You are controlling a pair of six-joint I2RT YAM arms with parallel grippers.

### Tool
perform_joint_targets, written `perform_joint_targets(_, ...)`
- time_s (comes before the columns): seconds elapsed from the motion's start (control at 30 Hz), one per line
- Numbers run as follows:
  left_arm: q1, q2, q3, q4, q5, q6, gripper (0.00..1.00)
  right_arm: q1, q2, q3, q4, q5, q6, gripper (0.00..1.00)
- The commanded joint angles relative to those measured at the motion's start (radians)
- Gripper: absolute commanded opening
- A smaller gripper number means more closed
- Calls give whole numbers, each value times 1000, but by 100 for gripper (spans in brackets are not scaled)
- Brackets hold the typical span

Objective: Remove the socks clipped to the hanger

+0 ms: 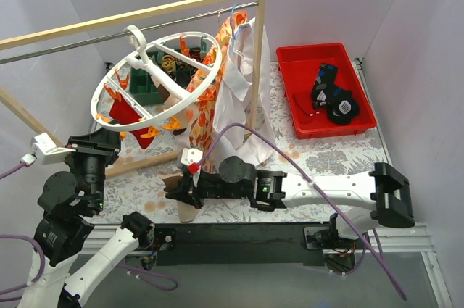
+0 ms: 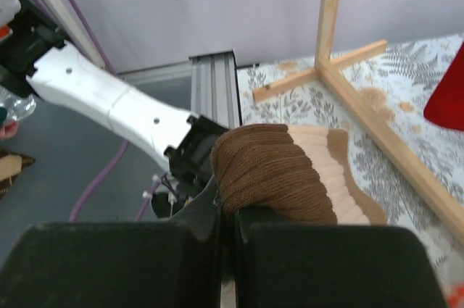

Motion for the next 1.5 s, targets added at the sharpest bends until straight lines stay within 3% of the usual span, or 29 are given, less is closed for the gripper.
perform_joint_targets(0.0, -4, 13, 50, -48, -19, 57, 0, 15, -146, -86, -124, 23, -26, 1)
perform_joint_targets(0.33, -4, 12, 97, -23, -48, 178, 0, 15, -573, -458, -278, 362, 6, 1)
perform_joint_targets(0.47, -4, 21, 142, -19, -61, 231, 0, 4, -672, -494, -401, 627, 38, 1)
perform_joint_targets(0.57, -4, 19, 163, -6, -77, 271, 0, -75, -695, -476, -504, 697, 96, 1)
perform_joint_targets(0.8, -4, 30, 200, 6, -68, 302, 0, -448, -695, -449, -724, 669, 182, 1)
perform_joint_targets(0.87, -4, 36, 200, 7, -59, 305, 0, -515, -681, -428, -758, 741, 138, 1)
perform_joint_targets(0.93, -4, 39, 203, 7, -51, 305, 0, -679, -663, -399, -743, 746, 112, 1)
perform_joint_targets(1.0, -4, 44, 199, 6, -38, 302, 0, -866, -648, -374, -669, 639, 63, 1)
perform_joint_targets(1.07, -4, 52, 195, 4, -24, 304, 0, -968, -577, -348, -561, 512, 37, 1)
perform_joint_targets(1.2, -4, 58, 199, -19, -4, 293, 0, -1159, -337, -125, -526, 424, -2, 1)
perform_joint_targets(1.33, -4, 50, 185, -17, 13, 262, 0, -1285, -56, 226, -570, 363, -22, 1)
perform_joint_targets(1.43, -4, 49, 173, -14, 27, 244, 0, -1313, 90, 385, -688, 313, -54, 21)
perform_joint_targets(1.47, -4, 49, 171, -17, 30, 239, 0, -1315, 119, 482, -742, 331, -55, 34)
